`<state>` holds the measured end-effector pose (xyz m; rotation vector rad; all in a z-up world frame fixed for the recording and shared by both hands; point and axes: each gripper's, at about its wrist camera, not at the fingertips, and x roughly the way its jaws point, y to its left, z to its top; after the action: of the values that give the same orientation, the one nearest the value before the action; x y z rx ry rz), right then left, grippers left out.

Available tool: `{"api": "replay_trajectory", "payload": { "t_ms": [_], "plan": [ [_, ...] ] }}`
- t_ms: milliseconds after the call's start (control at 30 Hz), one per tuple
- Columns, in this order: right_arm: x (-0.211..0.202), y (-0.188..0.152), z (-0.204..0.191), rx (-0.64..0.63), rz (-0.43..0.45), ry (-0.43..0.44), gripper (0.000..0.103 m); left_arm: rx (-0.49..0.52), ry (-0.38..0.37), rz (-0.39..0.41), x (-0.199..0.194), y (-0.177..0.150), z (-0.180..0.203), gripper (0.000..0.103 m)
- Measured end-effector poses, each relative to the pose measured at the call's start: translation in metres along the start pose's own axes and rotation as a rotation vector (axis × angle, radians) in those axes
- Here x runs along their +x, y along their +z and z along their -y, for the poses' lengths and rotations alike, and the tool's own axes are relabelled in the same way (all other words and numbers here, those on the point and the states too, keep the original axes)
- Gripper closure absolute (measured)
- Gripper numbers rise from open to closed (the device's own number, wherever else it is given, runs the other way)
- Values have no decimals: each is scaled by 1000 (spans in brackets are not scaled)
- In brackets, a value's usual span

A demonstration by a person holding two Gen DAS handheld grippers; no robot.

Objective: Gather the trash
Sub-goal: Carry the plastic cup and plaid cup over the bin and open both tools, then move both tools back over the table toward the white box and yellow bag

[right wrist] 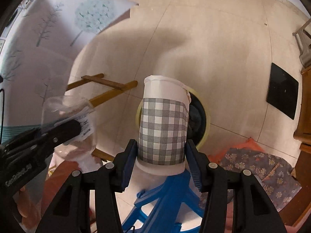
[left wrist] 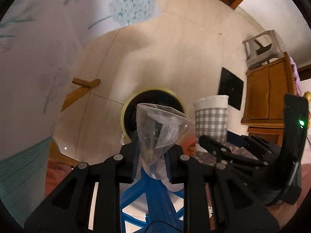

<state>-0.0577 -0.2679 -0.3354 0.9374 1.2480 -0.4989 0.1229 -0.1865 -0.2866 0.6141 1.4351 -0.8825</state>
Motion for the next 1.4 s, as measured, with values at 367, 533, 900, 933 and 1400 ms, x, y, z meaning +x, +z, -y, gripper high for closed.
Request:
{"api": "replay_trajectory", "payload": {
  "t_ms": [367,533,900,933,1400],
  "plan": [
    [39,19,-20,-22,-42,-35,49,57,43,-75,53,18,5,80],
    [38,20,-18,-4,-53,-38,48,41,45,-74,57,21,4,53],
    [35,19,-18,8,-43,-36,39,-36,76,-37,44,19,-8,49],
    [34,19,-18,6,-42,-37,39,-39,74,-35,41,17,-7,49],
    [-3,14,-25,17,6,-15,38,-25,24,105,-28,-7,2,49]
  ]
}}
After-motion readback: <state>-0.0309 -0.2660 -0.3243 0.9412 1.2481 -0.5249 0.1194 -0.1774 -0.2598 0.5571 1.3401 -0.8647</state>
